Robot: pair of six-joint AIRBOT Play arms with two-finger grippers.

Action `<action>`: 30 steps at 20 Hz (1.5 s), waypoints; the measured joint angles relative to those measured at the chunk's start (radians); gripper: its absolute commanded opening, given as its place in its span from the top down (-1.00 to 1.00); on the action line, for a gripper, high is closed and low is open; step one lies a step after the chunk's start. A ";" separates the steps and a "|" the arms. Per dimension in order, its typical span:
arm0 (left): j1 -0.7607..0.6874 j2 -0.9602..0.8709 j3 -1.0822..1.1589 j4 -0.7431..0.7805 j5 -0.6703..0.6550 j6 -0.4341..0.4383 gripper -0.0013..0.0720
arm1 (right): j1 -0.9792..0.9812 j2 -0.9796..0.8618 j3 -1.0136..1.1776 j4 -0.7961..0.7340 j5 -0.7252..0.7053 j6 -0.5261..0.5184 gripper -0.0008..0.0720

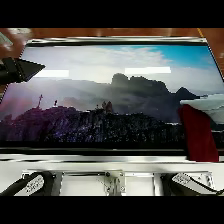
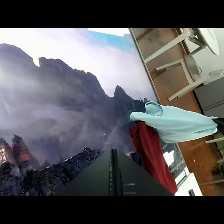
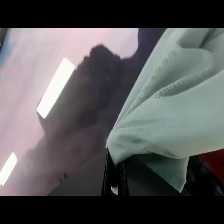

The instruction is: Fold the shirts.

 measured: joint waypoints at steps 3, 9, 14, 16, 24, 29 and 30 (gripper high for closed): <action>0.000 0.000 0.000 0.000 0.000 0.005 0.87 | -0.002 0.040 0.000 -0.020 0.080 -0.017 0.83; 0.000 0.000 0.000 0.000 0.001 0.031 0.87 | 0.036 0.130 -0.030 -0.245 0.206 0.003 0.83; 0.000 0.000 0.000 0.000 0.002 0.055 0.87 | 0.055 0.154 -0.014 -0.048 0.026 -0.008 0.83; 0.000 0.000 0.000 0.000 0.002 0.059 0.87 | 0.056 0.155 0.007 0.116 -0.129 -0.008 0.83; 0.000 0.000 0.000 0.000 0.002 0.063 0.87 | 0.058 0.083 0.034 0.501 -0.347 -0.054 0.83; 0.000 0.000 0.000 0.000 0.002 0.063 0.87 | 0.100 0.034 0.036 0.575 -0.401 -0.153 0.83; -0.003 0.000 0.000 0.000 0.002 0.063 0.87 | 0.129 0.015 0.036 0.579 -0.416 -0.180 0.83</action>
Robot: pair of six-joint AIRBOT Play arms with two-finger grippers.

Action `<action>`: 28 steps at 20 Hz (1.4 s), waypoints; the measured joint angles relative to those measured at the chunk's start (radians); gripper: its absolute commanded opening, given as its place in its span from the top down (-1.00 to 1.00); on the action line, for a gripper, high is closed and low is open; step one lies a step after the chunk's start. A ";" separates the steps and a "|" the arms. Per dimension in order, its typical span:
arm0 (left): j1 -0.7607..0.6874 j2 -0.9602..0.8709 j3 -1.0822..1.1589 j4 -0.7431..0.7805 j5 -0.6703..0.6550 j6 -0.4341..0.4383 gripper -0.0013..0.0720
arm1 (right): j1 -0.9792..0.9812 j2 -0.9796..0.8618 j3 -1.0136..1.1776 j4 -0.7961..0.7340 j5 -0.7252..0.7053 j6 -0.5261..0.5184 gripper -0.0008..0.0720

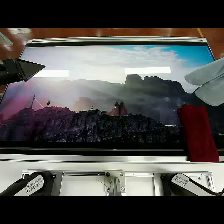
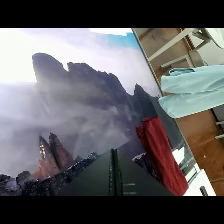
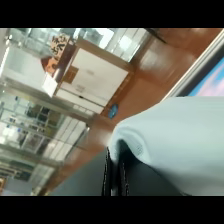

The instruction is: Fold the shirts.

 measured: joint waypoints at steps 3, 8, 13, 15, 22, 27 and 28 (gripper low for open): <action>-0.014 0.000 0.000 0.000 -0.001 0.000 0.87 | 0.111 -0.077 0.000 0.010 -0.053 -0.042 0.83; -0.029 0.000 0.000 0.000 0.000 0.000 0.87 | 0.215 -0.163 0.000 0.107 -0.113 -0.135 0.83; -0.033 0.000 0.000 0.000 0.000 0.001 0.87 | 0.174 -0.175 0.000 -0.047 0.038 -0.108 0.83; -0.033 0.000 0.000 0.000 0.000 0.001 0.87 | 0.164 -0.176 0.000 -0.243 0.161 -0.065 0.83; -0.038 0.000 0.000 0.000 0.000 0.000 0.87 | 0.153 -0.133 0.000 -0.665 0.222 0.018 0.83; -0.064 0.000 0.000 0.000 0.000 0.000 0.87 | 0.151 -0.113 0.001 -0.757 0.093 0.127 0.83; -0.071 0.000 0.000 0.000 0.000 0.000 0.87 | 0.151 -0.111 0.001 -0.779 0.078 0.142 0.83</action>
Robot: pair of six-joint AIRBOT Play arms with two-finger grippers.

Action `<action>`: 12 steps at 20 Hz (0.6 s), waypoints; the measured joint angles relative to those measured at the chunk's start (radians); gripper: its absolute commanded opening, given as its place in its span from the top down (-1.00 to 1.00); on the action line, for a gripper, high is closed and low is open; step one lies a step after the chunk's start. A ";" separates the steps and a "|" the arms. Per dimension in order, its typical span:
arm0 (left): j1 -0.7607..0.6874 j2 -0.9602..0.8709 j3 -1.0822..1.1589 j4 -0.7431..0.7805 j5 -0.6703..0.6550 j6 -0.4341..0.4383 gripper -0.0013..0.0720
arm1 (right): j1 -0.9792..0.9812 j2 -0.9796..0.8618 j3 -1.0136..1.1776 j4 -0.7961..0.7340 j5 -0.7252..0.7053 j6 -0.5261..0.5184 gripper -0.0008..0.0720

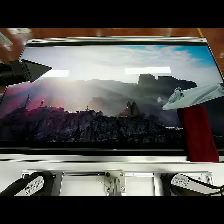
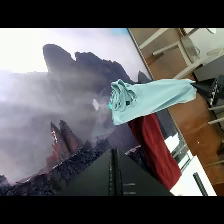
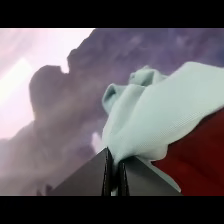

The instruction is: Fold the shirts.

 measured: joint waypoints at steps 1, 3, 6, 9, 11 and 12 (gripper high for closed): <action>-0.006 0.000 0.000 0.000 0.000 0.000 0.87 | 0.000 0.001 0.000 -0.016 -0.016 0.008 0.83; -0.016 0.000 0.000 0.000 0.000 0.000 0.87 | 0.000 0.002 0.000 -0.033 -0.053 0.027 0.83; -0.022 0.000 0.000 0.000 0.001 0.000 0.87 | 0.000 0.012 0.006 -0.040 -0.095 0.071 0.83; -0.024 -0.001 0.000 0.000 0.008 0.000 0.87 | -0.009 0.041 0.034 -0.100 -0.084 0.126 0.83; -0.026 -0.002 0.000 0.000 0.014 0.000 0.87 | -0.029 0.060 0.048 -0.182 -0.015 0.179 0.83; -0.026 -0.002 0.000 0.000 0.018 0.000 0.87 | -0.038 0.067 0.050 -0.217 0.034 0.196 0.83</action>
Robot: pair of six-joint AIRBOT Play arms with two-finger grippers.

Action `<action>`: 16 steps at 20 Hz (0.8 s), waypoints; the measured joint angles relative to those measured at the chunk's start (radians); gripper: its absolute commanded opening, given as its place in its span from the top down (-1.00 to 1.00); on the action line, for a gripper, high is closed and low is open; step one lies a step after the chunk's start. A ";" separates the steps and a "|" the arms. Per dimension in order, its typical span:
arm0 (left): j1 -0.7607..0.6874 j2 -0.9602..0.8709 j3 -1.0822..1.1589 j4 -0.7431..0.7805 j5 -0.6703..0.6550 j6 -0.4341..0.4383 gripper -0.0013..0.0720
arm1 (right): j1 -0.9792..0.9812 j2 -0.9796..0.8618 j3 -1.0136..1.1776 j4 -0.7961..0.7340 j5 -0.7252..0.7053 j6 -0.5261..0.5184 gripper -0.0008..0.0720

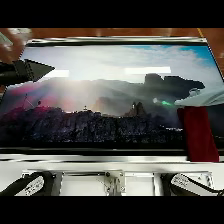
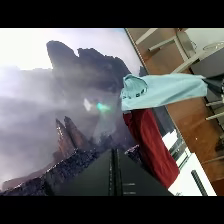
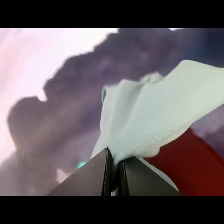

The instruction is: Fold the shirts.

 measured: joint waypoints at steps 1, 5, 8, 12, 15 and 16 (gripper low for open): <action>0.000 0.000 0.000 0.000 0.002 0.000 0.87 | -0.007 0.004 -0.001 -0.040 0.060 0.015 0.83; 0.000 0.000 0.000 0.000 0.006 0.003 0.87 | -0.020 0.013 -0.045 -0.240 0.300 0.032 0.83; 0.000 0.000 0.000 0.000 0.007 0.015 0.87 | -0.023 0.015 -0.095 -0.368 0.407 0.032 0.83; 0.000 0.000 0.000 0.000 0.008 0.023 0.87 | -0.024 0.016 -0.209 -0.465 0.456 0.036 0.83; 0.000 0.000 0.000 0.000 0.008 0.025 0.87 | -0.024 0.016 -0.319 -0.503 0.452 0.040 0.25; 0.000 0.000 0.000 0.000 0.009 0.025 0.87 | -0.024 0.016 -0.350 -0.511 0.445 0.040 -0.59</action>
